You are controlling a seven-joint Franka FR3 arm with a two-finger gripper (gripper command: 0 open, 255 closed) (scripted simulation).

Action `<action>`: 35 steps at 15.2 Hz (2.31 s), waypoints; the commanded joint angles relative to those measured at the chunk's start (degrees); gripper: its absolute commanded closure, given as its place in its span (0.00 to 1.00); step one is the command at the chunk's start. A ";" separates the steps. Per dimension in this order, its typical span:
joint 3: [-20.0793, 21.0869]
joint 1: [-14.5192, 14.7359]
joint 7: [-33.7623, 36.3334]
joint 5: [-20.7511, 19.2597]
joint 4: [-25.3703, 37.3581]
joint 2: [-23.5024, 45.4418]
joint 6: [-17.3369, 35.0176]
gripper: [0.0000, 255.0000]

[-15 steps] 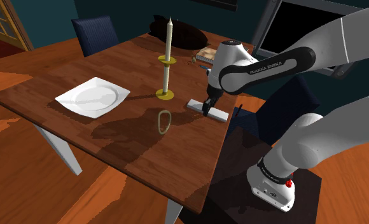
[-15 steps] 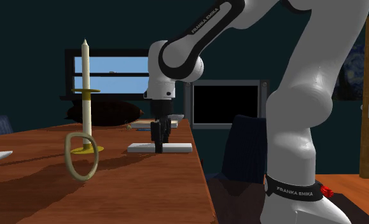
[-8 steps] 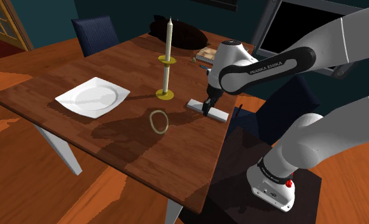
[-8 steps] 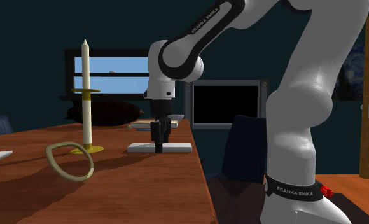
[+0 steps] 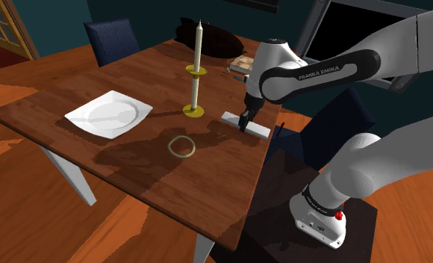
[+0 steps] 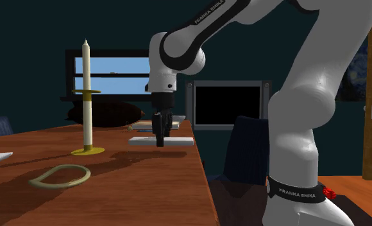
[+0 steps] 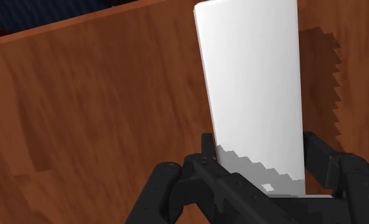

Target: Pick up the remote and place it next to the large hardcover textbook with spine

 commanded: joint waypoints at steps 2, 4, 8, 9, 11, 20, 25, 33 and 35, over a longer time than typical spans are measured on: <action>-0.08 0.03 -0.08 0.05 1.33 -1.50 -2.84 1.00; -0.13 0.05 -0.13 0.06 2.32 -2.34 -4.67 1.00; -0.22 0.06 -0.22 0.07 4.43 -3.81 -8.26 1.00; -0.25 0.06 -0.24 0.07 4.99 -4.13 -9.14 1.00; -0.29 0.06 -0.27 0.07 6.14 -4.72 -10.87 1.00; -5.28 -3.15 -6.77 -2.46 15.47 4.32 -11.05 1.00; -8.86 -5.10 -12.00 -3.06 23.72 12.86 -10.62 1.00; -13.20 -8.12 -20.30 -1.32 40.16 27.47 -12.37 1.00; -13.95 -9.05 -22.29 -0.50 45.01 31.37 -13.36 1.00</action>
